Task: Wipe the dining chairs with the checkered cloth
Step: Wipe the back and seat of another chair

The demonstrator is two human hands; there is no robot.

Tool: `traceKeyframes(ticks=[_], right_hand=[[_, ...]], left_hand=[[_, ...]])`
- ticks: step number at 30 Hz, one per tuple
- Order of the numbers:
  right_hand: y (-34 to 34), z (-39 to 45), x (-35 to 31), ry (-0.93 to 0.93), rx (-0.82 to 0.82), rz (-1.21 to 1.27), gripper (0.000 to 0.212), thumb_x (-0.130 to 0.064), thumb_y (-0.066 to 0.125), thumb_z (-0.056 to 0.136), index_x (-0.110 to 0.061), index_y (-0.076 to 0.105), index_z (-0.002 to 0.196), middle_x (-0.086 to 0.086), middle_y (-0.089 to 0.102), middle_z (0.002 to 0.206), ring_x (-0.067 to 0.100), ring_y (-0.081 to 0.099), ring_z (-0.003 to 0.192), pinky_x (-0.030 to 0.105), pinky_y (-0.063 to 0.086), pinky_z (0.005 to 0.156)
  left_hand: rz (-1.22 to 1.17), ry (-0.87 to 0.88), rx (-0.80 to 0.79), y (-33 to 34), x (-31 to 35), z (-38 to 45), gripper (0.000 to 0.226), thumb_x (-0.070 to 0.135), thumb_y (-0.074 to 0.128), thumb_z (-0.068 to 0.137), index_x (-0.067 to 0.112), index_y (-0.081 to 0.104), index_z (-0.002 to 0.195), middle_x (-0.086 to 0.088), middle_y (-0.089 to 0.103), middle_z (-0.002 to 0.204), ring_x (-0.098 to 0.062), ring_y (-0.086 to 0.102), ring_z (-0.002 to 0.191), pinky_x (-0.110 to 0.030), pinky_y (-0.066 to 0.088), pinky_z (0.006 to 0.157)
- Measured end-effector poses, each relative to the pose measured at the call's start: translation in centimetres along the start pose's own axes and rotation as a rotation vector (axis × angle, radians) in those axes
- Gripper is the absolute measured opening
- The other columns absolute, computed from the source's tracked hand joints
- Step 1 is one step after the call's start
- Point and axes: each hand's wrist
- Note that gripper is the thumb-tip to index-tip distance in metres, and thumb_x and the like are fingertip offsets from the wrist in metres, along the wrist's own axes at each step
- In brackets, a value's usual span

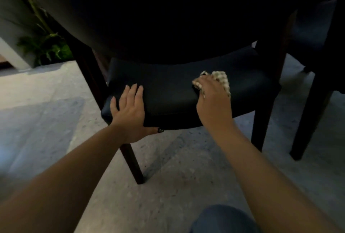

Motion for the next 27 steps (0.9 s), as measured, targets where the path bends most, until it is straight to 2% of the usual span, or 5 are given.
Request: traceKeyframes(ticks=[7,11,15,23,27], right_hand=[[0.0,-0.1,-0.5,-0.020,0.042,-0.008,0.030,0.009,0.050,0.089,0.007,0.061,0.117,0.021,0.061,0.123,0.034,0.055,0.118,0.031,0.033,0.106],[0.7,-0.5,-0.2,-0.029,0.060,-0.065,0.034,0.008,0.049,0.089,0.008,0.058,0.121,0.023,0.060,0.123,0.036,0.055,0.117,0.033,0.034,0.105],[2.3,-2.3,-3.0,-0.128,0.074,-0.009,0.037,0.010,0.048,0.089,0.007,0.057,0.124,0.022,0.055,0.130,0.033,0.050,0.124,0.034,0.032,0.110],[10.8,-3.7,-11.8,-0.922,-0.175,-0.233,0.032,-0.005,0.050,0.096,0.000,0.057,0.127,0.021,0.054,0.134,0.032,0.047,0.129,0.046,0.038,0.108],[12.2,-3.3,-12.9,-1.310,-0.380,-0.446,0.032,-0.007,0.043,0.099,-0.002,0.058,0.127,0.020,0.052,0.137,0.036,0.045,0.131,0.051,0.036,0.108]], left_hand=[[-0.255,0.160,-0.021,-1.6,-1.9,-1.1,0.113,0.060,0.071,0.071,0.026,0.001,0.154,0.012,-0.005,0.160,0.001,-0.015,0.143,-0.033,-0.014,0.115],[-0.803,0.012,0.514,-2.0,-6.0,-2.3,0.040,0.031,0.062,0.084,0.025,0.054,0.123,0.010,0.056,0.123,0.006,0.052,0.112,-0.017,0.047,0.093],[-1.059,-0.396,0.929,-1.5,-7.9,0.9,0.035,0.024,0.059,0.083,0.018,0.044,0.114,-0.005,0.047,0.122,-0.012,0.051,0.108,-0.021,0.047,0.085],[-1.765,-0.219,0.095,3.0,-11.1,5.2,0.084,0.072,0.049,0.080,0.011,0.047,0.139,-0.014,0.047,0.144,-0.031,0.044,0.134,-0.048,0.034,0.113],[-1.642,-0.254,0.424,4.6,-11.4,5.5,0.035,0.048,0.056,0.092,0.014,0.049,0.095,0.002,0.049,0.094,-0.009,0.052,0.086,-0.021,0.045,0.081]])
Point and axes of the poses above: each hand's wrist, its own z-axis towards the middle knuckle, its own y-axis out of the palm, x = y × z
